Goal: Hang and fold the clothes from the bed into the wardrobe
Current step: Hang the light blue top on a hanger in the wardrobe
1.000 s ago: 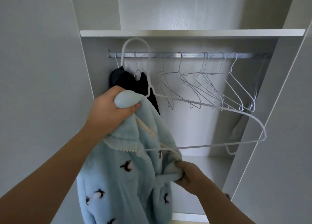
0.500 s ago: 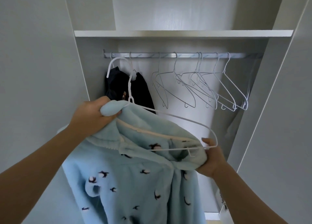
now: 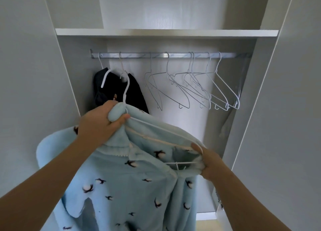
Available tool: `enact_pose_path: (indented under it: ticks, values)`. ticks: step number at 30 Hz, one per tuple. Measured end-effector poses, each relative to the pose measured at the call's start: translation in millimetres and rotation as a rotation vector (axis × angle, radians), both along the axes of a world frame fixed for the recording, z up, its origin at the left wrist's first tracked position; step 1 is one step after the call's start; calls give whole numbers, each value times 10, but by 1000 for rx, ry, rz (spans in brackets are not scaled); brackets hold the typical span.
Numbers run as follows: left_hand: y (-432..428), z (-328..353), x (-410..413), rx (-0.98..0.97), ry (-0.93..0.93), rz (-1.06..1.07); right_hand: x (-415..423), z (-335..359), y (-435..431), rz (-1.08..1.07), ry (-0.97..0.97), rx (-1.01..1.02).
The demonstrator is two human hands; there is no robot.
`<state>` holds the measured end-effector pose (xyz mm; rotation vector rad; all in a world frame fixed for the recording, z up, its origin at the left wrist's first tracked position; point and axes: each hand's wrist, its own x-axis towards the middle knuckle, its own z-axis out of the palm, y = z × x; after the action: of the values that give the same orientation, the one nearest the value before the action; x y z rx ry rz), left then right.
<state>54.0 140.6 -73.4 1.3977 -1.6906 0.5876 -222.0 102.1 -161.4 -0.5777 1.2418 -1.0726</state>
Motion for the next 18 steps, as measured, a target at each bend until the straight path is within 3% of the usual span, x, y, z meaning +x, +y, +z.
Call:
enact_pose_path:
  ticks: [6,9,16,18]
  values:
    - [-27,-157,13,-23,-115,16,-16,-56,-38,-341,406,-134]
    - [-3,-161,0,-22,-150,-6,16,-48,-30,-386,528,-211]
    - [-105,-422,-22,89,-433,14,166,228,-27,-475,474,-350]
    - [-130,-454,-80,125,-338,105,225,309,-32,-438,362,-389]
